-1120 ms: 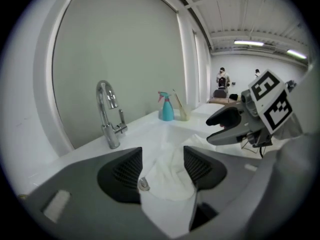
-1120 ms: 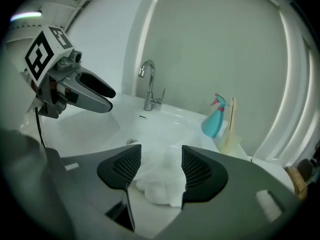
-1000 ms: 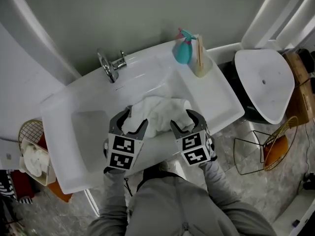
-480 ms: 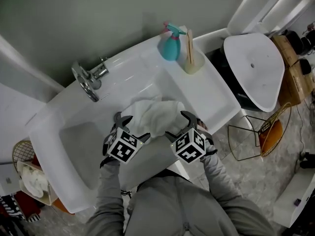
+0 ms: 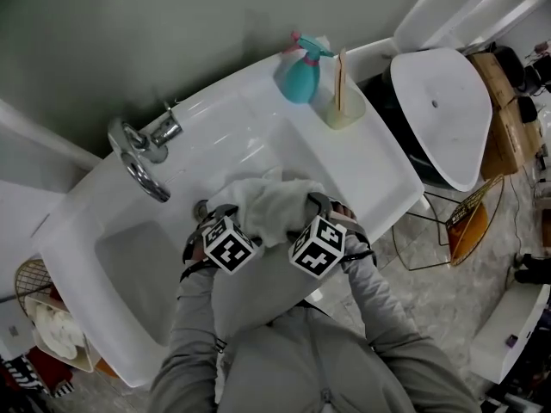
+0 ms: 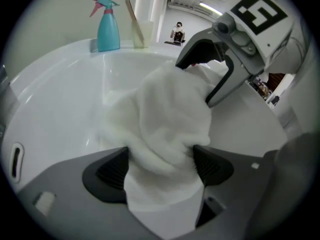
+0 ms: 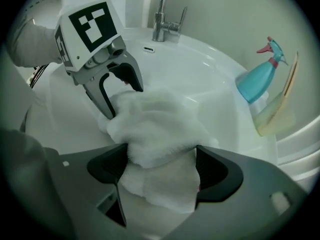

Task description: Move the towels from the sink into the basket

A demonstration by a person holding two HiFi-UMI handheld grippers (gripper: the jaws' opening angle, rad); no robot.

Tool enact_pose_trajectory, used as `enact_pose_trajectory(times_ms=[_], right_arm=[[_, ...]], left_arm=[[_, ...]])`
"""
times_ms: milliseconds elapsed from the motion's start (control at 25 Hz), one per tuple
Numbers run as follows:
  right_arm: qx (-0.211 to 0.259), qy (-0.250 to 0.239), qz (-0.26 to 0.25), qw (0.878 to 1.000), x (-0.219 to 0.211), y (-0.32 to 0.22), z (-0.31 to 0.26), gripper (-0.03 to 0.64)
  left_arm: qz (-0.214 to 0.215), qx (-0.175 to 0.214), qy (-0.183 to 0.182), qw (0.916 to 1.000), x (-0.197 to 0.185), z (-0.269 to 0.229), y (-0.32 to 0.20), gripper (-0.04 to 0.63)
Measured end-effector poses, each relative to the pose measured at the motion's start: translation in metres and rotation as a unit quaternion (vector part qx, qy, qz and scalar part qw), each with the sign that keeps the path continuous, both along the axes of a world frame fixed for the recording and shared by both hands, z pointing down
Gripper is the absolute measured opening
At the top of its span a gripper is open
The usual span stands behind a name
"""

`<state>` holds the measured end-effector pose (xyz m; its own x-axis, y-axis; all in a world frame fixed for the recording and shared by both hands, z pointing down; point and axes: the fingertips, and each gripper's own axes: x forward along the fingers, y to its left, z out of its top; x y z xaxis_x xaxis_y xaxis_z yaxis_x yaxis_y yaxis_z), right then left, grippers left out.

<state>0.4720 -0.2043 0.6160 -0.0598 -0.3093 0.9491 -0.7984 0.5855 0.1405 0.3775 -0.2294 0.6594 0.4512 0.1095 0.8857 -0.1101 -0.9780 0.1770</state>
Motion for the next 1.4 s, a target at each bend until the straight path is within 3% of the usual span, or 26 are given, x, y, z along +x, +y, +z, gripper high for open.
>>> enact_pose_trajectory(times_ms=[360,640,880,1040,1120,1400], right_arm=[[-0.112,0.016,-0.063,0.992,0.000,0.000,0.038,0.402],[-0.164,0.005,-0.076,0.983,-0.005,-0.006,0.053,0.385],[-0.157,0.008,-0.074,0.985,-0.010,-0.008,0.054,0.307],[-0.144,0.007,-0.080,0.986,-0.014,-0.008,0.051,0.238],[-0.133,0.003,-0.076,0.988,-0.015,-0.007,0.049,0.202],[-0.073,-0.018,-0.054,0.996,-0.021,-0.015,0.036,0.147]], left_arm=[[0.017,-0.056,-0.001,0.9983,0.017,0.016,0.006,0.437],[0.009,-0.061,0.002,0.9981,0.021,0.017,0.004,0.433],[-0.008,-0.069,0.009,0.9975,0.023,0.015,0.002,0.379],[-0.033,-0.064,0.018,0.9973,0.026,0.008,-0.003,0.283],[-0.038,-0.053,0.015,0.9977,0.026,0.008,-0.004,0.236],[-0.068,-0.037,0.031,0.9965,0.029,-0.008,-0.008,0.178]])
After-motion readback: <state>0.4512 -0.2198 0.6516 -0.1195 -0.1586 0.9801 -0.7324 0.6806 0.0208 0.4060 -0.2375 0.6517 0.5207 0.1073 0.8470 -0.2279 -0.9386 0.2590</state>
